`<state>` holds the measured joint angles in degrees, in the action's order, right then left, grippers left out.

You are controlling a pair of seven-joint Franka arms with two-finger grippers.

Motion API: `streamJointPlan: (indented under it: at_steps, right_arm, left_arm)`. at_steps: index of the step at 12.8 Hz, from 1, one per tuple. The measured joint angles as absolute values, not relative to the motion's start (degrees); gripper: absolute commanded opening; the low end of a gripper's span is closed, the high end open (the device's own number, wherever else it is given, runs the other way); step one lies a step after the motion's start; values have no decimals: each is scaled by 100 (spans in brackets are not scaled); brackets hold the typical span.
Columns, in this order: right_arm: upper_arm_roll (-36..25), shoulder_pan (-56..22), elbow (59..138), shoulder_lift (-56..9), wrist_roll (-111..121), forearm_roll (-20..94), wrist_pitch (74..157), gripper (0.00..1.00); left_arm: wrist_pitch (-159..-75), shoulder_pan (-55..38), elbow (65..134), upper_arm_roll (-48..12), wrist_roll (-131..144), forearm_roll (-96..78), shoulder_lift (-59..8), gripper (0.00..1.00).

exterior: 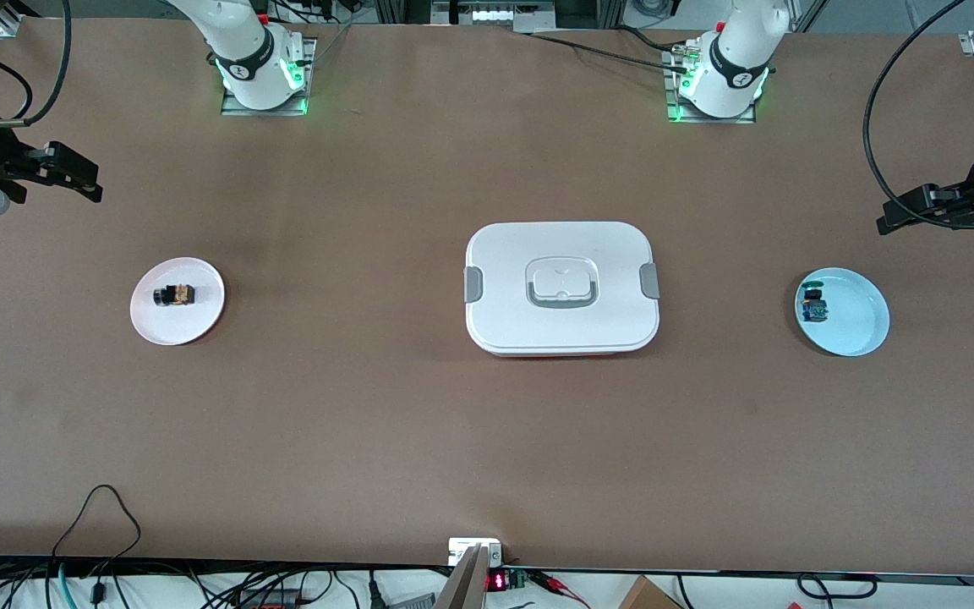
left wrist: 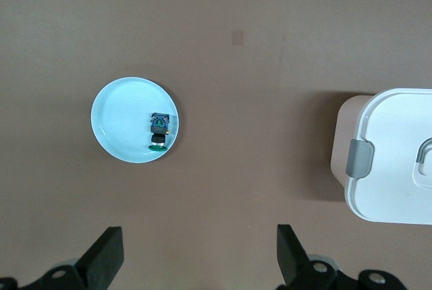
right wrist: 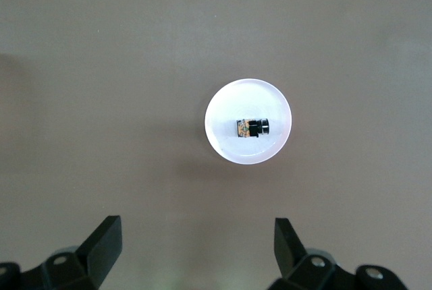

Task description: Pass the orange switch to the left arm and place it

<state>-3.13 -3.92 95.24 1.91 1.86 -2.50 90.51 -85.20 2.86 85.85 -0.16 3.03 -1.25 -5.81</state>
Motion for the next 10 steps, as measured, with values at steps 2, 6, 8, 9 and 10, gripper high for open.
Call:
streamJointPlan:
  at_steps: [2, 6, 8, 9, 10]
  right_arm:
    - [-313, -392, 9524, 191, 186, -246, 9048, 100]
    - [-315, -389, 9524, 176, 186, -246, 9048, 100]
    - [-317, -386, 9525, 101, 185, -246, 9049, 100]
    - [-323, -380, 9527, 23, 183, -246, 9051, 100]
    - [-328, -372, 9530, -84, 183, -246, 9054, 100]
  left_arm:
    - [-8519, 286, 8585, -16, 303, -126, -581, 100]
    - [-8518, 286, 8585, -16, 303, -126, -581, 100]
    - [-8518, 286, 8584, -16, 303, -126, -581, 100]
    - [-8518, 286, 8584, -16, 303, -126, -581, 100]
    - [-8518, 286, 8584, -16, 303, -126, -581, 100]
